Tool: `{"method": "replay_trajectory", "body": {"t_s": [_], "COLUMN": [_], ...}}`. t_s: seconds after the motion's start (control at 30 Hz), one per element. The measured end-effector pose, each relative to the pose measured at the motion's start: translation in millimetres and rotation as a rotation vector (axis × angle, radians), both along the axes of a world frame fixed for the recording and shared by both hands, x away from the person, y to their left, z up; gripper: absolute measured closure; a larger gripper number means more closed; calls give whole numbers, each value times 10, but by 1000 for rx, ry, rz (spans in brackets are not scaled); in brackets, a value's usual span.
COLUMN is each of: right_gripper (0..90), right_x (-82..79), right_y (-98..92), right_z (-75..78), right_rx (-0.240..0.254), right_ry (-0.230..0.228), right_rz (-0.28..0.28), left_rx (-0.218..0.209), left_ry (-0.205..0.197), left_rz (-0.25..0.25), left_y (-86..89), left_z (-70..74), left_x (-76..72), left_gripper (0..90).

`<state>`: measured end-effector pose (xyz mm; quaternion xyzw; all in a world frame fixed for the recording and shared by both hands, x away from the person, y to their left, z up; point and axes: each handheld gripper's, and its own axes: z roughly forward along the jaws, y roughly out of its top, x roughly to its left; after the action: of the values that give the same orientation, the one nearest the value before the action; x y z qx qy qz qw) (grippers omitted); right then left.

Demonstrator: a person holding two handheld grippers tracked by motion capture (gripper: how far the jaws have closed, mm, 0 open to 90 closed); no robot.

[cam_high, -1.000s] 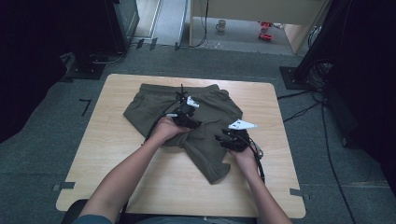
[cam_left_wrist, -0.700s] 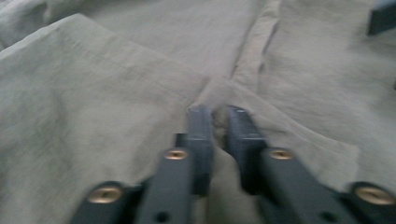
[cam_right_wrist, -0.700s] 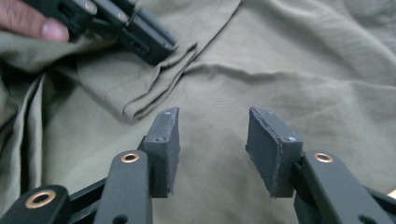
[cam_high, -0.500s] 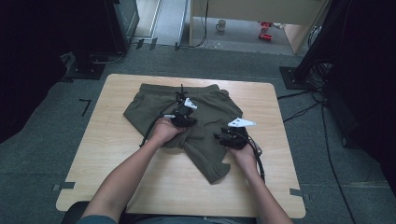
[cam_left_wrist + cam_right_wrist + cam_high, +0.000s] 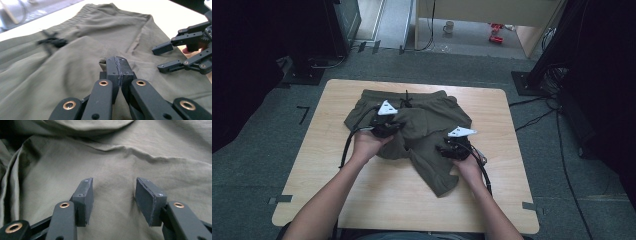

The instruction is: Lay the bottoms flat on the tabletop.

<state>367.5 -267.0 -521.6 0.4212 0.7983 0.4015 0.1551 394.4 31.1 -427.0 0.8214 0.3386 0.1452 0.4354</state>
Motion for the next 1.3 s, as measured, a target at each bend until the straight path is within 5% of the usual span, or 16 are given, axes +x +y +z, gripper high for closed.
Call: {"method": "replay_trajectory", "body": {"t_s": [0.17, 0.5, 0.7, 0.8, 1.03, 1.17, 1.3], "right_gripper": [496, 529, 542, 546, 548, 546, 544], "right_x": [-27, -40, -70, -75, -93, -120, -129], "right_y": [48, 42, 3, 12, 97, 233, 339], "right_z": [-3, -4, 9, 34, 192, 236, 236], "right_rx": [-56, -52, -49, -67, 14, 26, 32], "right_ry": [-34, -33, -17, -7, -24, -24, -12], "right_rz": [3, -33, -81, -72, -39, 5, 32], "left_rx": [-42, -55, -62, -53, -12, 0, -14], "left_ry": [3, 51, 123, 128, 197, 207, 169], "left_rz": [86, 201, 223, 224, 207, 199, 198], "left_y": [390, 914, 965, 949, 926, 923, 971], "left_z": [24, -158, -378, -420, -614, -659, -620], "left_x": [-191, -523, -678, -723, -791, -800, -814], "left_gripper": [899, 899, 898, 897, 892, 873, 747]}}
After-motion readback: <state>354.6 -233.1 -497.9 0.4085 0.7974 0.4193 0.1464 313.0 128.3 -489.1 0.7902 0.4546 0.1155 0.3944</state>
